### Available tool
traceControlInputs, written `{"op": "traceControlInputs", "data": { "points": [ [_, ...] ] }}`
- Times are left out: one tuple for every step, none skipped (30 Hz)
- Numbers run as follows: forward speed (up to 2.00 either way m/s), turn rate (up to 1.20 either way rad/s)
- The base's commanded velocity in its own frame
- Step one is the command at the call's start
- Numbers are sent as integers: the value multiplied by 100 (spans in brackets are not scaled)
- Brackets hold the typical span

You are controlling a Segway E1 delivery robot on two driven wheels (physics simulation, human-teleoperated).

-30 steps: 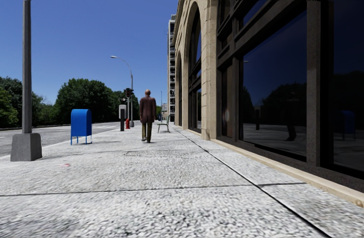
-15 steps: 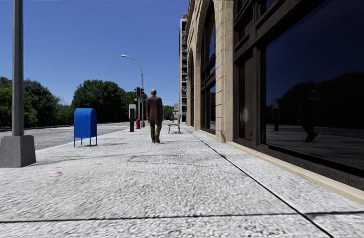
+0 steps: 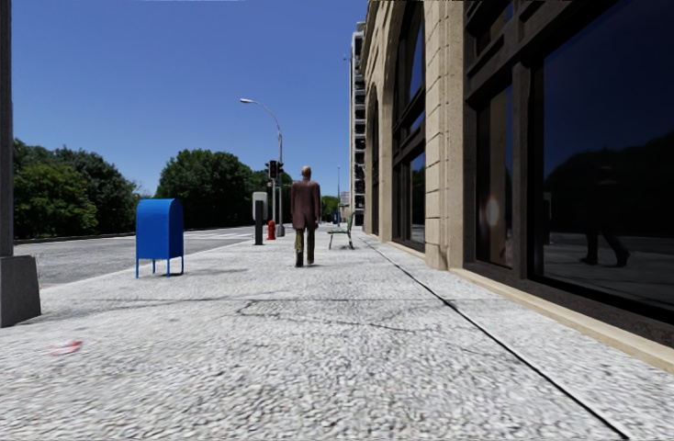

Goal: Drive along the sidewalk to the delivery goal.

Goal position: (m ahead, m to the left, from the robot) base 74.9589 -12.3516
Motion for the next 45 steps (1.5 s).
{"op": "traceControlInputs", "data": {
  "points": [
    [126,46],
    [126,47],
    [126,48],
    [126,48],
    [126,48],
    [126,40],
    [126,0],
    [126,0],
    [126,0],
    [126,0],
    [126,0],
    [126,0],
    [126,0],
    [126,0],
    [126,0],
    [126,0],
    [126,0],
    [126,0],
    [126,0],
    [126,0],
    [126,0],
    [126,0],
    [126,0],
    [126,0],
    [126,0],
    [126,0],
    [126,0],
    [126,0],
    [126,0],
    [126,0],
    [126,0],
    [126,0],
    [126,0],
    [126,0],
    [126,0],
    [126,0],
    [126,0],
    [126,0],
    [126,0],
    [126,0],
    [126,0],
    [126,0],
    [126,0],
    [126,0],
    [126,0]
  ]
}}
